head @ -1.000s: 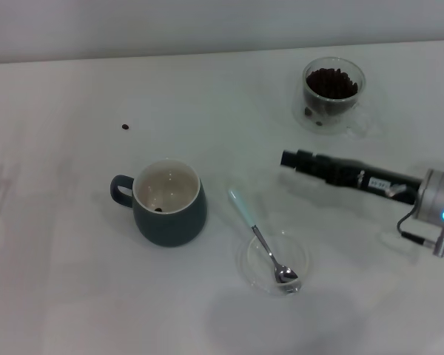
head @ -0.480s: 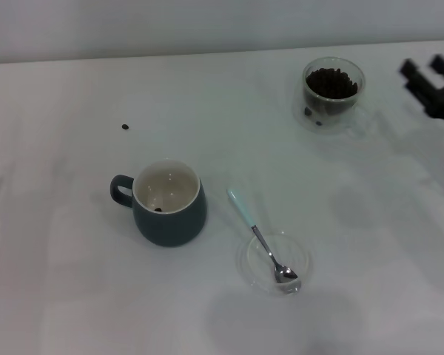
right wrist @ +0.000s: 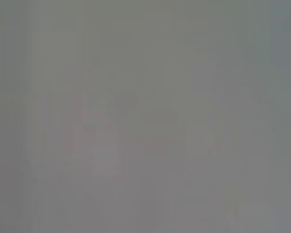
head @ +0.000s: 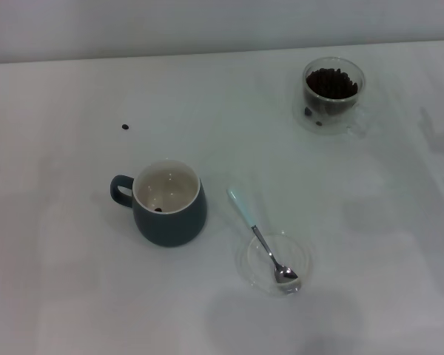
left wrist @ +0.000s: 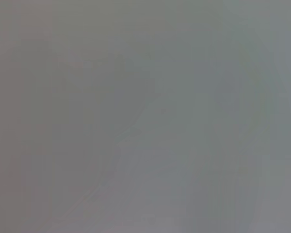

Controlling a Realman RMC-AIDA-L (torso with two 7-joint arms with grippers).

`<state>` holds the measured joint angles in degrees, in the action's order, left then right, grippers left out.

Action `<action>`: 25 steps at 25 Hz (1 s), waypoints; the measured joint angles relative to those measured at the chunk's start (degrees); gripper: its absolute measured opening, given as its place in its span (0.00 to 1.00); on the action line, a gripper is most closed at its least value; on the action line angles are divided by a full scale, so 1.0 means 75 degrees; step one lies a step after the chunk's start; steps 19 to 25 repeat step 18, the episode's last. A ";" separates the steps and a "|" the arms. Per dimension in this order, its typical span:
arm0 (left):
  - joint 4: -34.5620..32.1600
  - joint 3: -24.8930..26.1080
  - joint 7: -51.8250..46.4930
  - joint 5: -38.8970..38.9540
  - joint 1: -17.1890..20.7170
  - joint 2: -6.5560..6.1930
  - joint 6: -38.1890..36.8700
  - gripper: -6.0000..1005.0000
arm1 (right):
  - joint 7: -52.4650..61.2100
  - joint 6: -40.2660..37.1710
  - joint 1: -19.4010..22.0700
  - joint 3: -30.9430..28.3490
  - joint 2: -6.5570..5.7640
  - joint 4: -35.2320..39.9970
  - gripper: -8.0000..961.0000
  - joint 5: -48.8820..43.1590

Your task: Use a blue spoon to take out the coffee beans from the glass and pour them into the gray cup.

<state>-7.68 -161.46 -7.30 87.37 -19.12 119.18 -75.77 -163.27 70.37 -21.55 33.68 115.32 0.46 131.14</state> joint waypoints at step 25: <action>-0.0007 0.0001 -0.0012 0.0074 -0.0017 0.0012 0.0243 0.86 | 0.0050 -0.0791 -0.0009 -0.0036 -0.0001 -0.0036 0.69 0.0004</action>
